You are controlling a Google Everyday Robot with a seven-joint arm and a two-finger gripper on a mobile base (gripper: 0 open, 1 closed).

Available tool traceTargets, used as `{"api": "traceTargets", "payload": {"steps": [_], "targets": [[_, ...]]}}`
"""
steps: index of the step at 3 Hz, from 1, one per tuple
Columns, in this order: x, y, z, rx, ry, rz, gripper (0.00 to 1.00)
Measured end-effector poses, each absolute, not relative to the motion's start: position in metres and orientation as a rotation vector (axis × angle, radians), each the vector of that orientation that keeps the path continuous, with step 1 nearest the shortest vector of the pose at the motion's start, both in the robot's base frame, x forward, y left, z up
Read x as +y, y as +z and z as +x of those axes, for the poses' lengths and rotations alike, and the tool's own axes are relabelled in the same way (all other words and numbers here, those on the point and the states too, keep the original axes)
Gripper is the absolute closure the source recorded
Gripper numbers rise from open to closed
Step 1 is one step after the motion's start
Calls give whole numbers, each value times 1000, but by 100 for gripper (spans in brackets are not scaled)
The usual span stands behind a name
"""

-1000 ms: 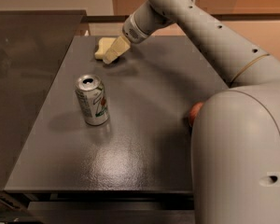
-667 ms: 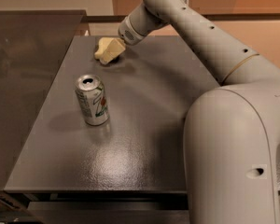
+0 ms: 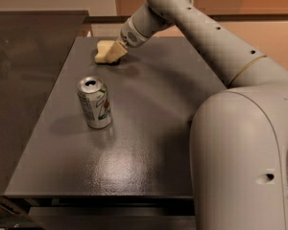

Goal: Move sponge near 7up can

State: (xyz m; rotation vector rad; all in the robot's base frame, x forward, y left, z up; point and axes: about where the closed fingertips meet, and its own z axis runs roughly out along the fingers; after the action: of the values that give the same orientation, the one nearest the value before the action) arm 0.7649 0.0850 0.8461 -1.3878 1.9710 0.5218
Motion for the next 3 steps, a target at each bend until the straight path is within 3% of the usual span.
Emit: {"api": "traceTargets", "payload": {"steps": [1,2,3], "targets": [[78,858,755,1958,517,-1390,88],[66,873,739,1934,511,-1421,100],[53,883,716,1906,509,-1482,100]]}}
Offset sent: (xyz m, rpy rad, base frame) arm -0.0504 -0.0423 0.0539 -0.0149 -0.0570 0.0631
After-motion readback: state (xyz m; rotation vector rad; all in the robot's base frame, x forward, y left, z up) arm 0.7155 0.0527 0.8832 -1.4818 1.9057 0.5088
